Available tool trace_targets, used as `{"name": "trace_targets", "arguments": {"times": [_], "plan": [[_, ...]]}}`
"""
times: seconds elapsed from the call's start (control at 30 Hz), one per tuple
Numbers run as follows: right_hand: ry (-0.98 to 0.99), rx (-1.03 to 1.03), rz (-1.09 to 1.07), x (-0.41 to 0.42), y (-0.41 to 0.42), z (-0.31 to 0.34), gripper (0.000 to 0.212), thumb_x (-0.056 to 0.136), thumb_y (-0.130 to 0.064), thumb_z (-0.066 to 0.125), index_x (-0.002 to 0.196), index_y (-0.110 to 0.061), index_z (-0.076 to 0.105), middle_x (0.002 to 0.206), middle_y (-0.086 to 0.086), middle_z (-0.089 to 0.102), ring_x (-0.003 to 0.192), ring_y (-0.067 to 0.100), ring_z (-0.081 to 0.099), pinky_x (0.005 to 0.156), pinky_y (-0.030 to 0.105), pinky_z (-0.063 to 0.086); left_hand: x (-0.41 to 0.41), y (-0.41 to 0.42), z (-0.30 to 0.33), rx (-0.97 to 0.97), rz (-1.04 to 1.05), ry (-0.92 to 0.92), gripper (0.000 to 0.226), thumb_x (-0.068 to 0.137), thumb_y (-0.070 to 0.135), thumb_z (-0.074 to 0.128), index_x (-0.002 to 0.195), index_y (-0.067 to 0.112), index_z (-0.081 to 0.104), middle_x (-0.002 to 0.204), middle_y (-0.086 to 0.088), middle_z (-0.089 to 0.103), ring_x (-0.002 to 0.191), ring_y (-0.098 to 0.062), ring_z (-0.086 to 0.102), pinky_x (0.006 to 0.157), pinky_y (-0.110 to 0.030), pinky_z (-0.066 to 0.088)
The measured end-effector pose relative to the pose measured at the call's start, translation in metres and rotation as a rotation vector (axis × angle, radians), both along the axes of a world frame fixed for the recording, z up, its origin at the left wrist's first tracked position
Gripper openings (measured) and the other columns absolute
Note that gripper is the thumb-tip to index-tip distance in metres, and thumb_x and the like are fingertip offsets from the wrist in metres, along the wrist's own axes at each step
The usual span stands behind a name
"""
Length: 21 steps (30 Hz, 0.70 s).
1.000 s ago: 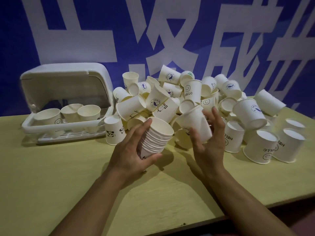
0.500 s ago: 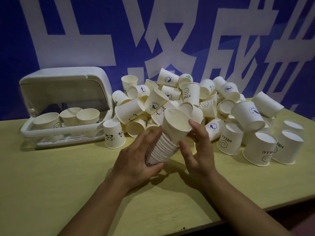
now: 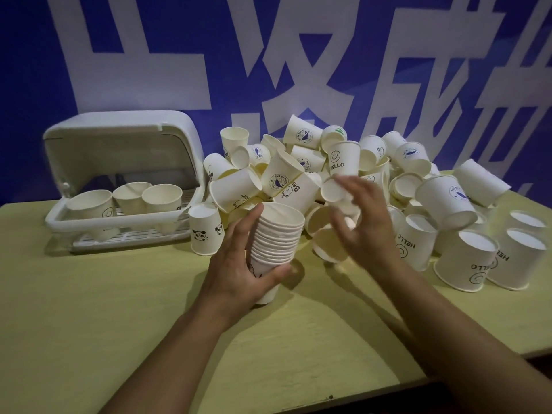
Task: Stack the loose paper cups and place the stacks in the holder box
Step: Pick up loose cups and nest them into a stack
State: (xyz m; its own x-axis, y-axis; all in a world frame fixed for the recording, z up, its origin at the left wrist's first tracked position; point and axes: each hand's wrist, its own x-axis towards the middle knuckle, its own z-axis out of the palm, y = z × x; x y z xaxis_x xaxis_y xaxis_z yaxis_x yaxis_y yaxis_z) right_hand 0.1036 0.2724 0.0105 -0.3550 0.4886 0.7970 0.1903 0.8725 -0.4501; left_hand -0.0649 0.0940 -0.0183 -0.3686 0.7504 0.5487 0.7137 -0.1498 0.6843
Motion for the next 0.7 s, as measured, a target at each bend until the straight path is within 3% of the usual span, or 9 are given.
{"name": "trace_targets", "arguments": {"times": [0.13, 0.27, 0.37, 0.5, 0.6, 0.7], "plan": [[-0.103, -0.188, -0.180, 0.000, 0.030, 0.008, 0.064, 0.090, -0.027, 0.069, 0.148, -0.031, 0.042, 0.149, 0.001, 0.044, 0.136, 0.020, 0.035, 0.115, 0.044, 0.031, 0.000, -0.002, 0.002, -0.020, -0.001, -0.054, 0.105, 0.069, 0.042, 0.090, 0.135, 0.077, 0.016, 0.141, 0.039, 0.036, 0.119, 0.012, 0.050, 0.098, -0.043, 0.055], [-0.156, -0.274, -0.186, -0.015, 0.031, -0.010, 0.087, 0.084, -0.036, 0.077, 0.154, -0.036, 0.027, 0.145, -0.001, 0.042, 0.138, 0.021, 0.027, 0.117, 0.048, 0.025, 0.002, 0.000, 0.002, -0.016, -0.001, -0.082, 0.105, 0.069, 0.042, 0.090, 0.135, 0.078, 0.017, 0.142, 0.031, 0.041, 0.117, 0.008, 0.053, 0.097, -0.044, 0.056], [-0.143, -0.293, -0.196, -0.024, 0.036, -0.006, 0.083, 0.084, -0.030, 0.078, 0.152, -0.038, 0.031, 0.144, -0.005, 0.043, 0.135, 0.019, 0.026, 0.113, 0.043, 0.025, 0.005, 0.004, 0.003, -0.020, -0.011, -0.099, 0.106, 0.069, 0.041, 0.091, 0.136, 0.078, 0.017, 0.143, 0.030, 0.042, 0.120, 0.005, 0.053, 0.097, -0.044, 0.055], [0.135, -0.139, -0.223, -0.013, 0.032, -0.004, 0.080, 0.082, -0.035, 0.079, 0.148, -0.034, 0.035, 0.127, -0.013, 0.050, 0.118, 0.021, 0.047, 0.099, 0.044, 0.045, 0.007, 0.004, 0.005, -0.031, -0.046, -0.165, 0.102, 0.059, 0.058, 0.084, 0.137, 0.076, 0.020, 0.142, 0.036, 0.042, 0.115, 0.010, 0.054, 0.091, -0.037, 0.058], [0.420, -0.188, -0.017, -0.007, 0.009, -0.001, 0.069, 0.085, -0.035, 0.073, 0.144, -0.037, 0.035, 0.122, -0.017, 0.053, 0.111, 0.011, 0.057, 0.090, 0.037, 0.054, 0.009, 0.002, 0.006, -0.049, -0.117, -0.236, 0.100, 0.055, 0.059, 0.079, 0.139, 0.072, 0.025, 0.137, 0.035, 0.047, 0.111, 0.002, 0.061, 0.083, -0.026, 0.058], [0.480, -0.284, 0.211, -0.008, -0.011, -0.001, 0.056, 0.085, -0.030, 0.067, 0.134, -0.045, 0.044, 0.129, 0.004, 0.054, 0.112, 0.022, 0.061, 0.081, 0.029, 0.057, 0.012, 0.002, 0.008, -0.087, -0.221, -0.276, 0.095, 0.057, 0.056, 0.077, 0.137, 0.073, 0.028, 0.133, 0.036, 0.050, 0.109, -0.007, 0.066, 0.086, -0.029, 0.058]]}}
